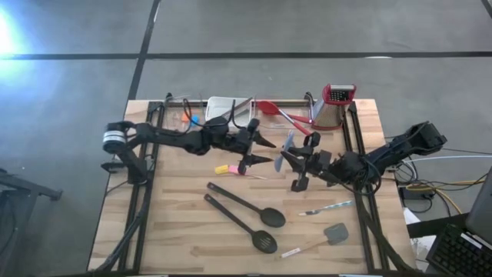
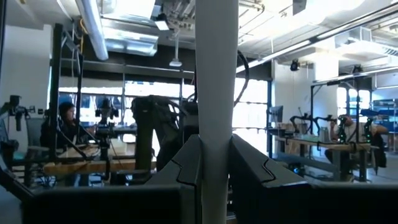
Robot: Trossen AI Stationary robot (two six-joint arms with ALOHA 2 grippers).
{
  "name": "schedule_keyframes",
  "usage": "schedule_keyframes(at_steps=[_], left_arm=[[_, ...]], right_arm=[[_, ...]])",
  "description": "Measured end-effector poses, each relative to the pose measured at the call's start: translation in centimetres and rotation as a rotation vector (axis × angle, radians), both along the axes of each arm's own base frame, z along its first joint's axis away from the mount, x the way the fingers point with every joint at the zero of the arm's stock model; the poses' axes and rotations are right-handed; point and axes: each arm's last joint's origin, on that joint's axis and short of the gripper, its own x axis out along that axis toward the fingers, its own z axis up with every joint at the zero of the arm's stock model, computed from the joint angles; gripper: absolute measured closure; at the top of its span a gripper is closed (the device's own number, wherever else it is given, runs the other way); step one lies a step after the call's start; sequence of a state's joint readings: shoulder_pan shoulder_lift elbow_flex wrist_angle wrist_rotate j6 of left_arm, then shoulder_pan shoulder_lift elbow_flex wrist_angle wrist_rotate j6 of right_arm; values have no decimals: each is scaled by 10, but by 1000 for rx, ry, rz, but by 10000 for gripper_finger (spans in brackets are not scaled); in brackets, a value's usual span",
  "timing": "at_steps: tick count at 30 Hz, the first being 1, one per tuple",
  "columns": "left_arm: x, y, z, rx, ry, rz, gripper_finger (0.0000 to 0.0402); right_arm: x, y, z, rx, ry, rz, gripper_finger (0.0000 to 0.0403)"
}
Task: Pick & Place Kitchen Items
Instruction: Put the gray serving spoon into the right transparent bin
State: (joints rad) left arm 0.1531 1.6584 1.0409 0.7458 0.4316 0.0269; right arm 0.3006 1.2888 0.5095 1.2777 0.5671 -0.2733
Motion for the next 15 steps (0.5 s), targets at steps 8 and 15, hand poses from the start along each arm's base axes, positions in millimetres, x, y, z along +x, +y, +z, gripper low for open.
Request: schedule_keyframes(at_steps=[8, 15], left_arm=[[20, -5, 14, 2, -22, -19, 174], [32, -10, 19, -1, -2, -34, 177]], right_arm=[[4, 1, 1, -13, 34, -4, 362], [4, 1, 1, -18, 43, -4, 362]])
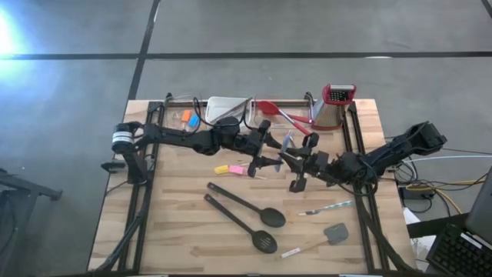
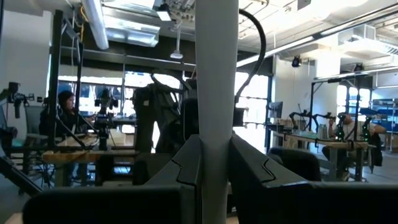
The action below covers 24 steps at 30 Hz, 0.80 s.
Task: Pick & Place Kitchen Items
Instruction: Put the gray serving spoon into the right transparent bin
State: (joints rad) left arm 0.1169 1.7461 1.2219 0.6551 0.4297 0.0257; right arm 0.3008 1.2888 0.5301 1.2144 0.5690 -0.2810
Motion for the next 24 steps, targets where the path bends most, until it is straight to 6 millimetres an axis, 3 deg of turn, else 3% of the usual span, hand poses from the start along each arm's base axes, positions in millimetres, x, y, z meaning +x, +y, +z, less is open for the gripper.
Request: schedule_keyframes(at_steps=[4, 11, 18, 24], left_arm=[[0, -2, 0, -1, 3, -4, 209], [1, -2, -3, -5, 39, -7, 358], [-1, -2, -3, -4, 70, -6, 358], [-11, -2, -5, 53, 217, 0, 358]], right_arm=[[0, 0, -1, 11, 2, 5, 362], [0, 0, -1, 17, 3, 3, 362], [0, 2, -1, 36, -1, 18, 357], [-5, 7, 13, 35, -58, 44, 278]])
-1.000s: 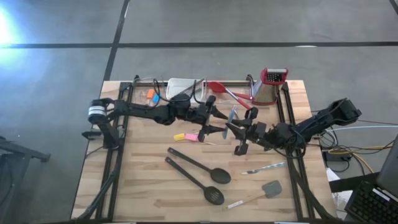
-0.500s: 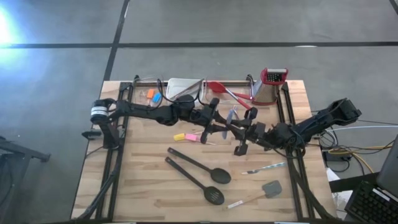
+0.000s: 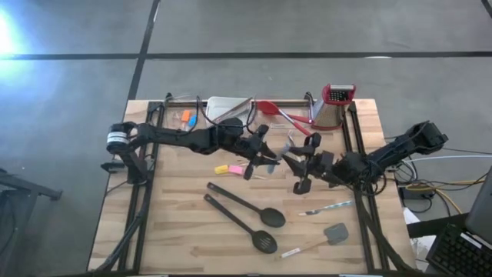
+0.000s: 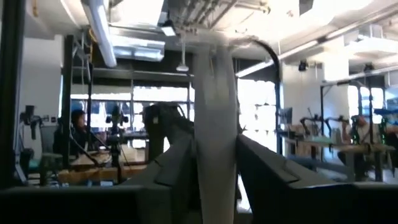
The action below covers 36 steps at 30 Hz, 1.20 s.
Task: Pick & Place Kitchen Items
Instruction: Put the gray serving spoon into the right transparent bin
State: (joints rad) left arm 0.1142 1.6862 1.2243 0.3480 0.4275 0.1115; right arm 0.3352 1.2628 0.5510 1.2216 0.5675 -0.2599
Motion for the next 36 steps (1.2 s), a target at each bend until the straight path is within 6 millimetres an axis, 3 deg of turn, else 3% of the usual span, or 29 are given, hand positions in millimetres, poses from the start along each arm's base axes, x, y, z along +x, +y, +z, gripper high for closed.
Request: schedule_keyframes(at_steps=[7, 14, 20, 24, 29, 36], left_arm=[[-24, 0, 12, 98, 229, 55, 358], [-43, 3, 20, 212, 539, 141, 358], [-49, 5, 28, 266, 724, 174, 358], [-45, 6, 31, 270, 797, 170, 358], [-32, 8, 20, 282, 889, 165, 358], [-19, 11, 15, 335, 962, 212, 358]], right_arm=[[-15, 9, 8, -28, 65, -52, 242], [-37, 9, 32, 1, 254, -130, 253], [-40, 4, 53, 87, 547, -118, 264], [-35, 6, 61, 101, 709, -143, 266], [-16, 14, 71, 44, 831, -149, 259], [7, 19, 64, -5, 1039, -223, 260]])
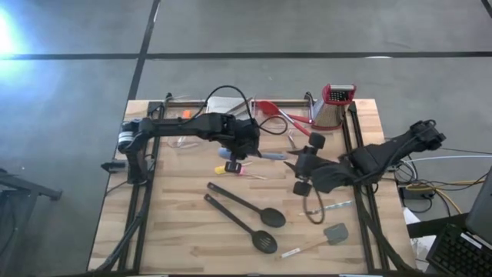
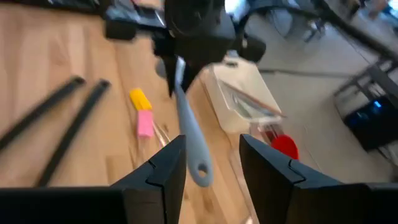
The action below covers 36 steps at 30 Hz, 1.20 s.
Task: Pick & Place Kitchen Items
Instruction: Put the gray serving spoon into the right transparent bin
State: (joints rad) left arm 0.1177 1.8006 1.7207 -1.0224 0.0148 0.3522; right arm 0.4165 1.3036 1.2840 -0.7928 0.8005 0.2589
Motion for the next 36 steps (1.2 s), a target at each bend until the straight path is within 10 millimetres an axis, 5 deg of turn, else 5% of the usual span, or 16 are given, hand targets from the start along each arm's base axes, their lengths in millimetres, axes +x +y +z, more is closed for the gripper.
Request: schedule_keyframes(at_steps=[21, 36], left_arm=[[7, -5, 14, 27, -21, -38, 358], [7, -5, 14, 29, -23, -55, 358]], right_arm=[[37, -32, -27, 89, 223, -69, 252], [41, -35, -28, 91, 231, -15, 320]])
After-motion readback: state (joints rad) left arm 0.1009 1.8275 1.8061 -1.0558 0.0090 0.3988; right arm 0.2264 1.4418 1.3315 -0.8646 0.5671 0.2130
